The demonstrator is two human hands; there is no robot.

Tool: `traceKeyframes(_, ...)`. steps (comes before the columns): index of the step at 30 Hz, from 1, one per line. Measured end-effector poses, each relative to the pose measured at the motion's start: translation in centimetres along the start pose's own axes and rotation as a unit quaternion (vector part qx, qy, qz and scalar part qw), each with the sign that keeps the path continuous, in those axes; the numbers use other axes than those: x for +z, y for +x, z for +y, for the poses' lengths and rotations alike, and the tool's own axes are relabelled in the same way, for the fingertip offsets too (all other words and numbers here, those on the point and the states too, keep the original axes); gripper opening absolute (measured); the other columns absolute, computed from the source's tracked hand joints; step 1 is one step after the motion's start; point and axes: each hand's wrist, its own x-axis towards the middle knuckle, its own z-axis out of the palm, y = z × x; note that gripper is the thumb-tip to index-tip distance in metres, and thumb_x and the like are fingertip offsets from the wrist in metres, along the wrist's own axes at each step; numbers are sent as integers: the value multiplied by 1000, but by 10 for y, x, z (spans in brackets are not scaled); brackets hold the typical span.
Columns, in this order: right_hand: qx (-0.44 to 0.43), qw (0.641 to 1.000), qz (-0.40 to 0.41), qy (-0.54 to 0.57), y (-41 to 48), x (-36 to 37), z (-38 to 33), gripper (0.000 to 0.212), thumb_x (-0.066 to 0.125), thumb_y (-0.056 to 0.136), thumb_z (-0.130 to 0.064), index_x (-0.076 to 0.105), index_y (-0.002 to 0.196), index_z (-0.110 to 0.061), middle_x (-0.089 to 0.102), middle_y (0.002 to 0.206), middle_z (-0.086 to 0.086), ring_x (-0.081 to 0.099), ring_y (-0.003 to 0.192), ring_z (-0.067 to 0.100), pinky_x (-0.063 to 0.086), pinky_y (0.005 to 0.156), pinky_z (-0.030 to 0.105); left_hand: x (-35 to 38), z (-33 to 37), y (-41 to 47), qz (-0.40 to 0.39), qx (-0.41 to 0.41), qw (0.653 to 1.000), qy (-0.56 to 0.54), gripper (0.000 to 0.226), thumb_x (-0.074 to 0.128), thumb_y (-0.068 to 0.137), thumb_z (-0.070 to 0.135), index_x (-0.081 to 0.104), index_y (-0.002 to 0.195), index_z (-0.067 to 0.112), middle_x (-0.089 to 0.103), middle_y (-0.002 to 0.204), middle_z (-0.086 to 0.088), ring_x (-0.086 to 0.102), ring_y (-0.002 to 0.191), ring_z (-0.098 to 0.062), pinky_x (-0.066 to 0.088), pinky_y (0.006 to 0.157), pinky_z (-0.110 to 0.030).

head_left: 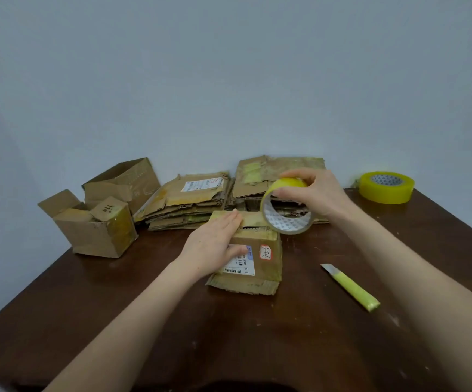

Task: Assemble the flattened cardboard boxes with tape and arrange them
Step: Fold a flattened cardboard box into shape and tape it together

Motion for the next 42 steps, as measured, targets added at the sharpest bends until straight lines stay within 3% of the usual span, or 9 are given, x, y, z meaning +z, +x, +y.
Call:
traceKeyframes(6,-1,998,-24,-59,-9,-13,15,24,79,72,-38,70,94,-35,64,99,-18,59,97,8,45,72,19,-1,3,-3,-3,6,1000,1,67,42,95,52,16,152,28,10,160,7,10,146,-8,14,117,-27)
traceKeyframes(12,8,999,17,-46,-22,-9,46,42,78,73,-45,69,112,-33,68,111,-9,61,106,11,48,96,35,-7,30,4,-50,7,998,41,62,35,97,52,10,151,35,7,160,2,10,147,-20,14,119,-42)
traceKeyframes(16,1,998,33,-57,-22,-12,47,44,77,75,-43,67,117,-33,66,115,-9,59,109,10,46,94,28,-3,49,10,-2,59,996,-61,59,51,96,32,26,149,34,30,154,11,29,141,-14,32,112,-36)
traceKeyframes(21,-22,998,12,-64,-20,-7,44,48,76,74,-44,65,120,-34,63,122,-10,57,113,12,47,99,36,-32,21,32,-126,9,979,-163,102,74,75,48,11,152,28,9,159,10,6,147,-11,16,119,-38)
traceKeyframes(24,-19,998,9,-66,-19,-5,47,47,75,74,-47,65,118,-37,64,122,-9,58,113,13,47,99,40,-28,12,40,-145,2,973,-181,94,74,73,54,26,149,28,29,152,7,30,139,-16,29,113,-38)
traceKeyframes(27,3,1000,-4,-5,-23,-6,50,45,72,81,-41,63,124,-30,64,114,-10,60,104,10,48,92,33,-20,4,38,-125,12,974,-188,80,70,75,57,37,144,33,35,147,9,36,133,-14,33,109,-39)
traceKeyframes(31,48,992,4,119,-28,-6,59,34,67,87,-32,64,119,-19,61,65,-22,57,66,-2,46,73,28,-4,12,21,-35,67,997,-31,68,41,90,62,25,149,33,22,157,7,23,143,-14,23,116,-39)
traceKeyframes(35,43,994,-2,98,-28,-10,57,26,70,85,-28,67,110,-23,59,72,-11,55,66,2,45,69,24,6,14,-3,13,22,999,46,84,-5,80,72,19,150,33,19,158,8,19,145,-13,17,116,-32)
traceKeyframes(42,31,999,-22,-19,-30,-18,58,22,74,79,-23,66,98,-28,63,98,-7,60,88,9,46,71,21,-5,9,-7,-44,-34,997,52,54,24,100,48,12,152,34,11,160,-6,12,147,-20,10,117,-30)
